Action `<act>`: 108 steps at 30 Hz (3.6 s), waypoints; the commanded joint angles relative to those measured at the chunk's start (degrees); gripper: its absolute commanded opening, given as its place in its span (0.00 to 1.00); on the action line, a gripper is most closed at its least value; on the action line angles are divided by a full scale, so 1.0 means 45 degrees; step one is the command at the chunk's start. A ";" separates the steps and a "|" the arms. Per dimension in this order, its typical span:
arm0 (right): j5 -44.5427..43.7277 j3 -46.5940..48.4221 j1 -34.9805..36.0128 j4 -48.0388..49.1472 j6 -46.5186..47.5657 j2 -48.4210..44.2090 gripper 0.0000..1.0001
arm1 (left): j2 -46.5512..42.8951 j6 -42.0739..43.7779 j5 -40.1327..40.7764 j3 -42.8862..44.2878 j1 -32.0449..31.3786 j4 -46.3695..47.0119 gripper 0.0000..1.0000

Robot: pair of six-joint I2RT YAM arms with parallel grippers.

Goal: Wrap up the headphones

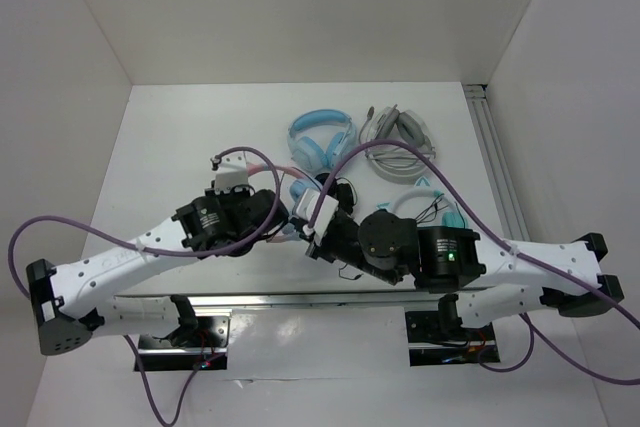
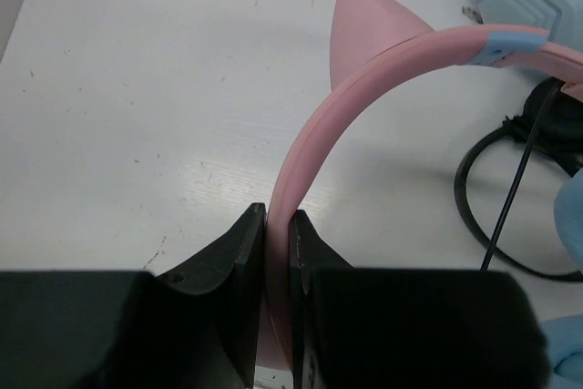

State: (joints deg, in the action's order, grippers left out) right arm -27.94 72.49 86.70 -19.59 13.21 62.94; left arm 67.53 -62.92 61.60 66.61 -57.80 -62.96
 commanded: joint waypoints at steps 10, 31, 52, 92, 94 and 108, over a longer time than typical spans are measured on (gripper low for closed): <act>0.0505 0.0902 -0.1139 0.0136 0.1263 0.0446 0.00 | -0.3071 0.6029 -0.2301 -0.0798 -0.0827 0.3814 0.00; 0.1270 0.0201 -0.3386 0.0643 0.2572 0.0584 0.00 | -0.4946 0.9291 -0.5014 -0.0290 -0.0944 0.4283 0.00; 0.3454 -0.1050 -0.6940 0.1931 0.2005 0.0350 0.20 | -0.6686 1.0387 -0.6698 0.0861 -0.0944 0.4147 0.00; 1.0155 -0.6048 -1.0594 1.0192 -0.2486 0.2830 0.00 | -0.6412 0.7753 -0.4865 0.4300 -0.0944 0.4128 0.00; 1.0486 -0.6243 -1.0594 1.0311 -0.2836 0.2948 0.00 | -0.6647 0.6975 -0.3853 0.4300 -0.0944 0.4245 0.00; 0.6153 -0.7223 -0.5070 1.1345 -0.2858 0.1872 0.00 | -0.7252 0.3573 -0.1231 0.3285 -0.0944 0.4772 0.00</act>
State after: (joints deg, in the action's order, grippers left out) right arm 6.00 39.77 59.86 27.09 -0.12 72.18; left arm 35.22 -37.89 51.70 81.54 -61.82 -50.43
